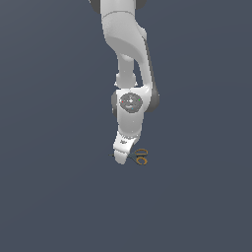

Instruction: Pick up the object and move it to a goal position.

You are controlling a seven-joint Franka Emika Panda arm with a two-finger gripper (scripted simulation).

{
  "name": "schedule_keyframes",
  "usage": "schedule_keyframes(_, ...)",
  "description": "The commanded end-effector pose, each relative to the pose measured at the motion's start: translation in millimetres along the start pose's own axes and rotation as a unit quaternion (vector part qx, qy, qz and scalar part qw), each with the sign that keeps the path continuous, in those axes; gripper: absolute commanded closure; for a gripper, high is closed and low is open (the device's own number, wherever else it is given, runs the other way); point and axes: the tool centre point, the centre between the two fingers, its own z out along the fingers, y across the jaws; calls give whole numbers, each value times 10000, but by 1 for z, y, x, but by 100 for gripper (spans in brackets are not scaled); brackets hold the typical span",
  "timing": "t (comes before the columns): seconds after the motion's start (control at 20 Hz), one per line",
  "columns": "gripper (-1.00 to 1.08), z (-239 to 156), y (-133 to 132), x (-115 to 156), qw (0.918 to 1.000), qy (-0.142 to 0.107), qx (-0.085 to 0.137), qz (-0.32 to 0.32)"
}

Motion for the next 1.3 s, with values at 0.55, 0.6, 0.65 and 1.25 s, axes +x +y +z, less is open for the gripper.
schedule_keyframes(0.55,-92,11,-2,1,9976,34,6,-689)
schedule_keyframes(0.6,-92,11,-2,1,9978,33,7,-666)
schedule_keyframes(0.65,-92,11,-2,1,9978,33,7,-666)
schedule_keyframes(1.25,-92,57,-3,1,9976,32,7,-690)
